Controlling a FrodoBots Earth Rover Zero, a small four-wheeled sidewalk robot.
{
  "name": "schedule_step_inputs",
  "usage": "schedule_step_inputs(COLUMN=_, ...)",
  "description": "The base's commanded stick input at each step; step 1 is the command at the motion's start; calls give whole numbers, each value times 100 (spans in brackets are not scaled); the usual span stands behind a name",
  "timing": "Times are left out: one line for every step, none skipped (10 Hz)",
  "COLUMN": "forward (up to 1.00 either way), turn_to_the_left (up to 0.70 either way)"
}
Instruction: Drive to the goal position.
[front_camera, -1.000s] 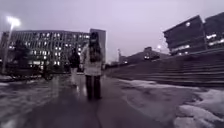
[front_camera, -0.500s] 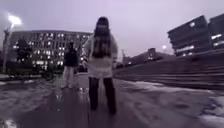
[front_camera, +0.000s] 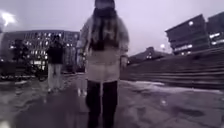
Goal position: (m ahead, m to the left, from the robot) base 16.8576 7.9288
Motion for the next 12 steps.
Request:
schedule_step_inputs(forward=100, turn_to_the_left=0)
schedule_step_inputs(forward=100, turn_to_the_left=0)
schedule_step_inputs(forward=100, turn_to_the_left=0)
schedule_step_inputs(forward=100, turn_to_the_left=0)
schedule_step_inputs(forward=100, turn_to_the_left=0)
schedule_step_inputs(forward=100, turn_to_the_left=-27)
schedule_step_inputs(forward=100, turn_to_the_left=-27)
schedule_step_inputs(forward=100, turn_to_the_left=-27)
schedule_step_inputs(forward=100, turn_to_the_left=-27)
schedule_step_inputs(forward=100, turn_to_the_left=-27)
schedule_step_inputs(forward=100, turn_to_the_left=-27)
schedule_step_inputs(forward=48, turn_to_the_left=-13)
